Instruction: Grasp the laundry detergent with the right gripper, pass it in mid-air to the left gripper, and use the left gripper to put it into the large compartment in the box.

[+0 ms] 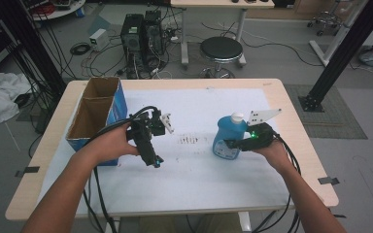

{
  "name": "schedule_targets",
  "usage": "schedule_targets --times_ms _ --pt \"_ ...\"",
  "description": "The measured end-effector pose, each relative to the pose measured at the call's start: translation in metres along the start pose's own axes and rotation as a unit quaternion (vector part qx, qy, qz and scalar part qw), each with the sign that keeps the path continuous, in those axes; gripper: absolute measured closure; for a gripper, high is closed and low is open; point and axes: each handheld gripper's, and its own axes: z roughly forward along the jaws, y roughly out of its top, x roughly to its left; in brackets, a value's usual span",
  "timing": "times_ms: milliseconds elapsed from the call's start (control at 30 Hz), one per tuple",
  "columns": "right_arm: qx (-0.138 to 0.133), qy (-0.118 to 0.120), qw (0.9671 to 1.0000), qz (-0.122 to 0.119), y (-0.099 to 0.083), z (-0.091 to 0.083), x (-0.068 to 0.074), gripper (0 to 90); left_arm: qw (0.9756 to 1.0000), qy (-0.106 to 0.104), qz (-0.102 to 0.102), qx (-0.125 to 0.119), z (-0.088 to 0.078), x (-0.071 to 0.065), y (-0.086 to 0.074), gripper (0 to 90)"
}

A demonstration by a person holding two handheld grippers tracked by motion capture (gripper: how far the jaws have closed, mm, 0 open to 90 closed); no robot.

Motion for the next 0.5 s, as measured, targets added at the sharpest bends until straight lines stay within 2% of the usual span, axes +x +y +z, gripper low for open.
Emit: schedule_targets --times_ms 67,200,500 --pt "-0.001 -0.006 1.0000 0.003 0.002 -0.005 0.001 45.9 1.0000 0.003 0.004 -0.003 -0.004 -0.001 0.002 1.7" --pt "-0.008 0.000 1.0000 0.006 0.008 -0.015 0.002 46.2 0.9999 0.006 0.008 -0.009 -0.012 -0.001 0.007 1.7" --pt "0.010 0.014 0.9997 -0.018 0.028 -0.026 0.019 46.2 0.9995 0.008 0.020 -0.021 -0.027 -0.003 0.020 1.7"
